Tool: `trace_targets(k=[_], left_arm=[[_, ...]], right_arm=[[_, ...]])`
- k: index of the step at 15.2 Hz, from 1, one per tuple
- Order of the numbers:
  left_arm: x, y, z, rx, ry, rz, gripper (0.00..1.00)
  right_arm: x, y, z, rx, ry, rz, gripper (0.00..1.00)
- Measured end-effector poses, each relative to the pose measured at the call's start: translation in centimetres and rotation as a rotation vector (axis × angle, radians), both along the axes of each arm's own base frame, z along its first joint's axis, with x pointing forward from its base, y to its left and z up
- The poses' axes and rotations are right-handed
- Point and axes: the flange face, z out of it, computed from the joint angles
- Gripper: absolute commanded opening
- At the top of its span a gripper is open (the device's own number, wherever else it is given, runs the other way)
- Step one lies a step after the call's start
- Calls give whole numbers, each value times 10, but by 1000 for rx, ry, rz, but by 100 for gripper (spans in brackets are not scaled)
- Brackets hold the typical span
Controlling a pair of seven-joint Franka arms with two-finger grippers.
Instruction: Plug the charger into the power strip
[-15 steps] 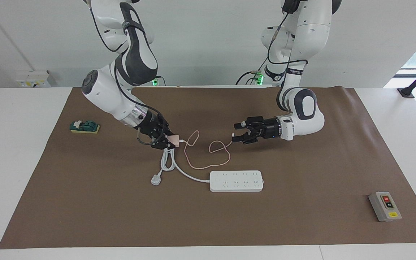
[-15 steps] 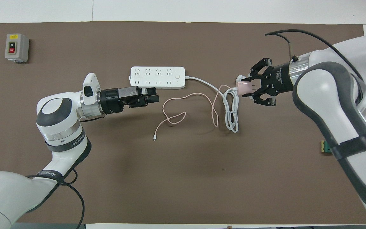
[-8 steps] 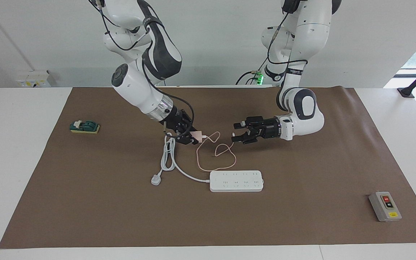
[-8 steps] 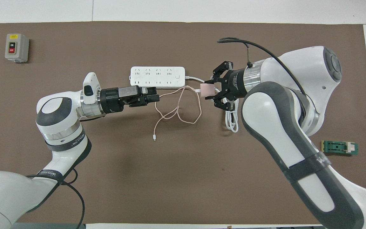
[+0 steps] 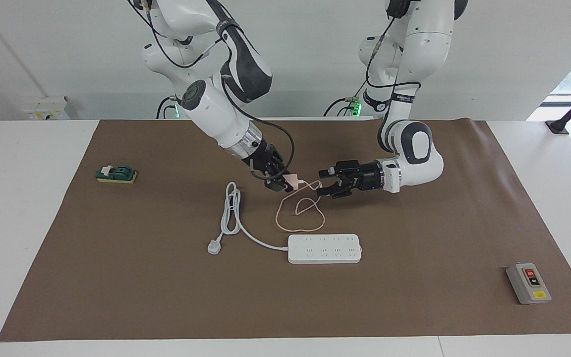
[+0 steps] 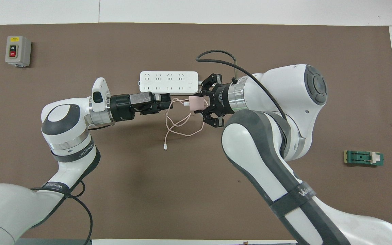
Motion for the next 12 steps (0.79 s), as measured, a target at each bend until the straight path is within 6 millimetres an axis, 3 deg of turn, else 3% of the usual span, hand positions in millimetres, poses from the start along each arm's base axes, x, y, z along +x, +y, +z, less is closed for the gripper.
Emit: trace_targets(k=[5, 12], left_arm=[[-2, -7, -1, 13, -36, -4, 100], [-3, -10, -1, 16, -64, -3, 100]], right_arm=[[-4, 20, -7, 24, 10, -11, 0], [18, 40, -18, 45, 14, -23, 0]])
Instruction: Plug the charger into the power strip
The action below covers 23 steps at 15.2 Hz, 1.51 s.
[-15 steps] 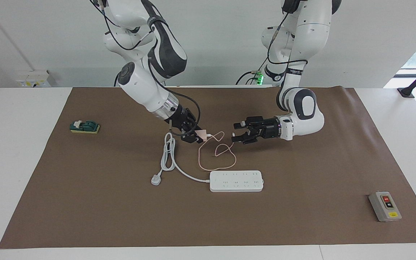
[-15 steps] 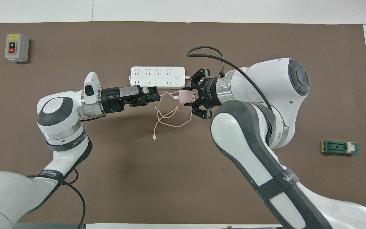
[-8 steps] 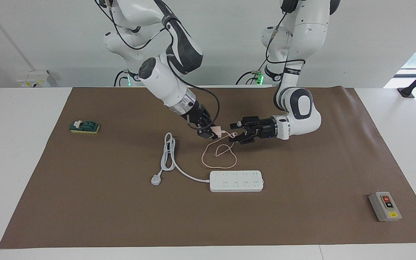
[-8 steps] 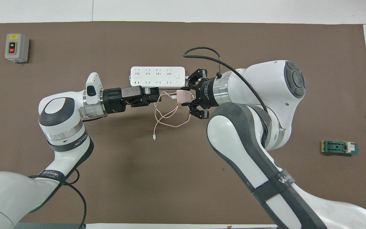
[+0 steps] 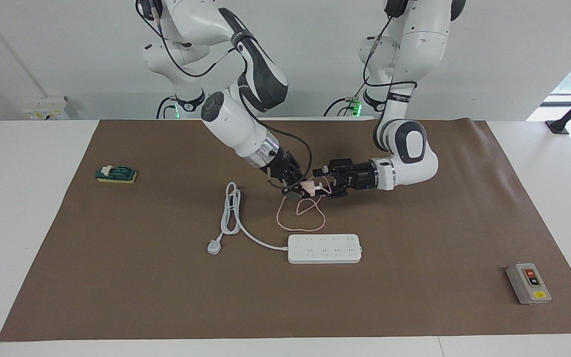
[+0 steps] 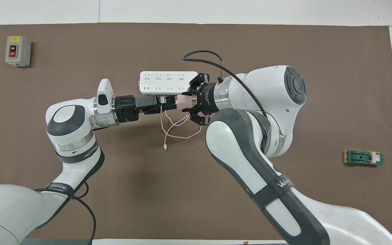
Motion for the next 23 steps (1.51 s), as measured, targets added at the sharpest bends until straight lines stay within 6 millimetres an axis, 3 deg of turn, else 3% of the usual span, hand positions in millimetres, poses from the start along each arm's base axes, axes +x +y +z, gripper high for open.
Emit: trace_targets(k=[5, 21, 23], left_arm=[[0, 0, -1, 11, -2, 8, 100], [4, 8, -3, 25, -6, 31, 100], [4, 8, -3, 26, -6, 32, 92]], right_arm=[[11, 9, 1, 8, -1, -16, 0], [10, 12, -4, 6, 15, -21, 0], [10, 13, -7, 4, 18, -19, 0]])
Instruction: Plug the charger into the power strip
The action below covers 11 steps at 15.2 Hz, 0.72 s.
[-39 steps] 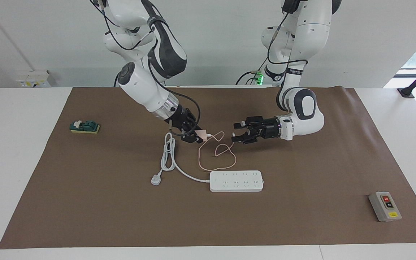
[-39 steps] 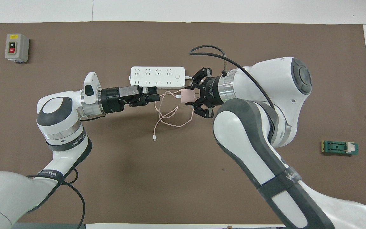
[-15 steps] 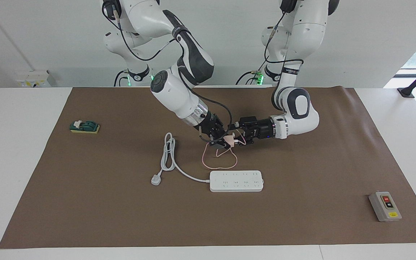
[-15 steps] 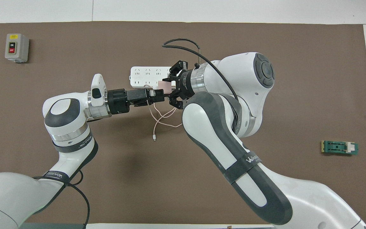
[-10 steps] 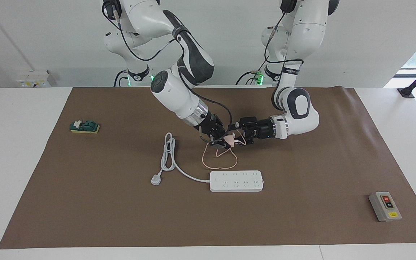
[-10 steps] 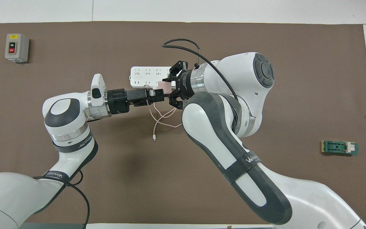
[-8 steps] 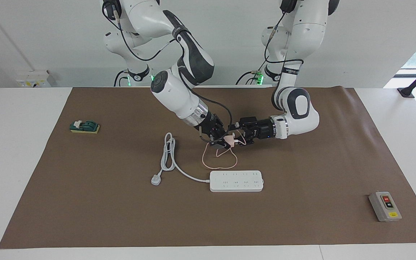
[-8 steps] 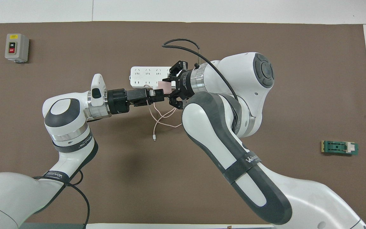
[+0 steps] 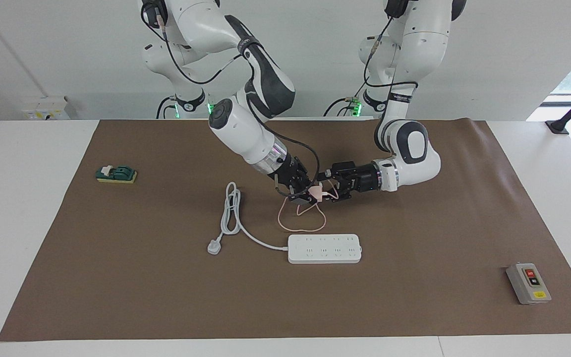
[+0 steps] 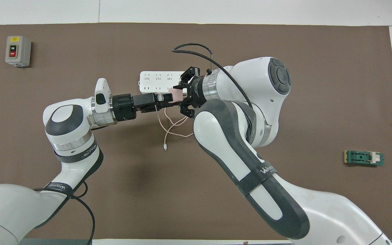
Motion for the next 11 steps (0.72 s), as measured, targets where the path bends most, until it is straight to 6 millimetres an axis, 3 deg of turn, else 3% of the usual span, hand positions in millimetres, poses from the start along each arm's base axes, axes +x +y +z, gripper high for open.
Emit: trace_targets(k=[1, 3, 6, 11], left_arm=[[0, 0, 0, 0, 0, 0, 81], [1, 1, 0, 1, -1, 2, 45], [2, 3, -3, 12, -1, 12, 1], [3, 4, -8, 18, -11, 13, 0]], right_arm=[[0, 0, -1, -1, 1, 1, 0], [0, 1, -2, -1, 2, 1, 0], [0, 0, 1, 0, -2, -1, 0], [1, 0, 0, 0, 2, -6, 0]])
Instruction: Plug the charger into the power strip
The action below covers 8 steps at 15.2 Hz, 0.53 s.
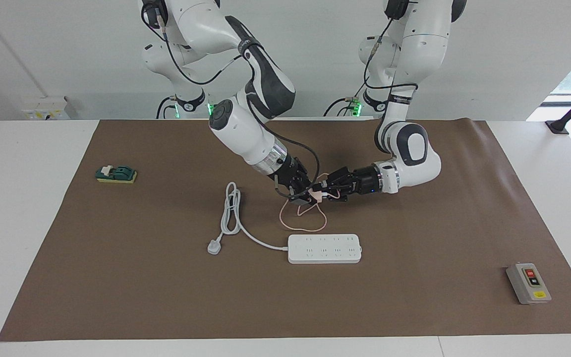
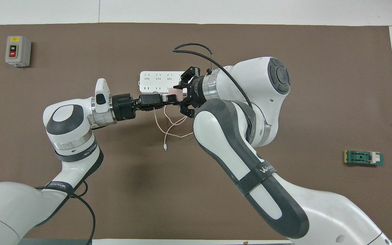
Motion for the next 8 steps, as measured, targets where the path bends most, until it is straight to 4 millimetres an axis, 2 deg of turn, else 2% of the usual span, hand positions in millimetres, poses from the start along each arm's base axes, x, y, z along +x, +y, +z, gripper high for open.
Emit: trace_targets(k=[2, 3, 4, 5, 6, 7, 8], left_arm=[[0, 0, 0, 0, 0, 0, 0], [0, 0, 0, 0, 0, 0, 0], [0, 0, 0, 0, 0, 0, 0], [0, 0, 0, 0, 0, 0, 0], [0, 0, 0, 0, 0, 0, 0], [0, 0, 0, 0, -1, 0, 0], [1, 1, 2, 0, -4, 2, 0]], right_arm=[[0, 0, 0, 0, 0, 0, 0], [0, 0, 0, 0, 0, 0, 9], [0, 0, 0, 0, 0, 0, 37], [0, 0, 0, 0, 0, 0, 70], [0, 0, 0, 0, 0, 0, 89], [0, 0, -1, -1, 2, 0, 99], [0, 0, -2, -2, 5, 1, 100]])
